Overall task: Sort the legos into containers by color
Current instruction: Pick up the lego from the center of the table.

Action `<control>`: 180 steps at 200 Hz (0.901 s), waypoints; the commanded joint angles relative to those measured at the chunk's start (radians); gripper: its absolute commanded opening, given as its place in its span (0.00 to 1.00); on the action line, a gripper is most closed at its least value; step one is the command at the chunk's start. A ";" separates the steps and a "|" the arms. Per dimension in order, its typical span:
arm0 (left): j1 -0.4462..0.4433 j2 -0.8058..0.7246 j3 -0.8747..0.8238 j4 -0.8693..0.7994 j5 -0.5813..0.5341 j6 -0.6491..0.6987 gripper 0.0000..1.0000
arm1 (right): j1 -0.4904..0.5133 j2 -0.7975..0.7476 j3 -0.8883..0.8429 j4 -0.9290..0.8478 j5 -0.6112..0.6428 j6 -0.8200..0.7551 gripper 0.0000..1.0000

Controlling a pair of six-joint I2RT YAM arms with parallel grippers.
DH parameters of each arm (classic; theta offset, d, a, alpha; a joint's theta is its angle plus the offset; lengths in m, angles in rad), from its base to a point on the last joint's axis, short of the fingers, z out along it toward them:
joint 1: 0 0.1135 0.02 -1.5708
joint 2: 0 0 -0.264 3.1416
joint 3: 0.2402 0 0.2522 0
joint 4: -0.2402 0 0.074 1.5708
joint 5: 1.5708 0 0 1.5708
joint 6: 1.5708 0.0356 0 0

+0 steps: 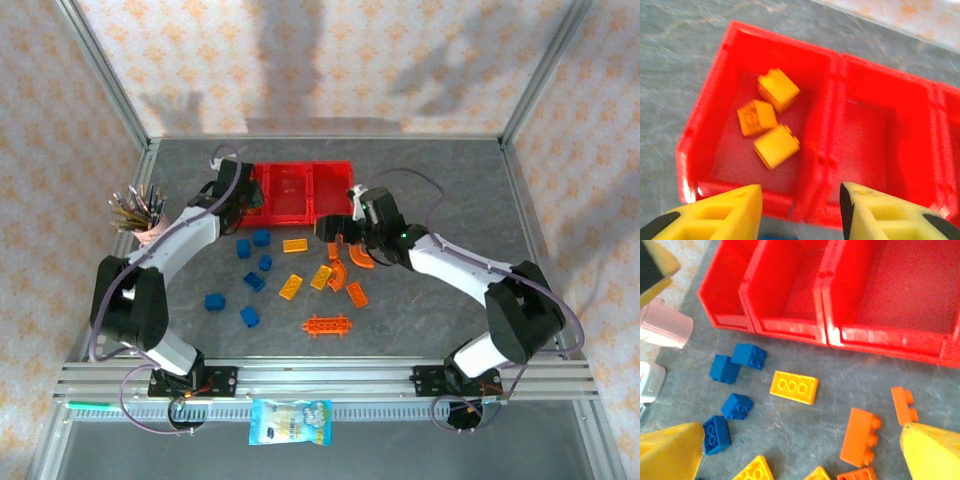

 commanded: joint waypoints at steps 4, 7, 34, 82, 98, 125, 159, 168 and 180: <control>-0.077 -0.085 -0.085 -0.058 0.022 -0.002 0.47 | -0.003 -0.067 -0.064 -0.014 0.022 0.028 1.00; -0.089 -0.096 -0.094 -0.062 0.019 -0.005 0.47 | -0.002 -0.071 -0.074 -0.014 0.018 0.031 1.00; -0.177 -0.194 -0.177 -0.098 0.024 -0.041 0.48 | 0.000 -0.109 -0.146 -0.011 0.007 0.053 1.00; -0.337 -0.264 -0.271 -0.144 0.068 -0.103 0.49 | 0.023 -0.152 -0.256 0.013 -0.009 0.060 1.00; -0.394 -0.250 -0.284 -0.156 0.059 -0.110 0.50 | 0.027 -0.169 -0.297 0.034 -0.017 0.064 1.00; -0.449 -0.200 -0.315 -0.150 0.057 -0.147 0.54 | 0.026 -0.193 -0.351 0.062 -0.007 0.078 1.00; -0.479 -0.110 -0.337 -0.118 0.074 -0.146 0.60 | 0.027 -0.202 -0.377 0.075 0.001 0.091 1.00; -0.482 -0.090 -0.337 -0.113 0.078 -0.140 0.61 | 0.027 -0.204 -0.380 0.076 0.004 0.093 1.00; -0.484 -0.063 -0.338 -0.111 0.080 -0.134 0.63 | 0.027 -0.206 -0.381 0.077 0.005 0.093 1.00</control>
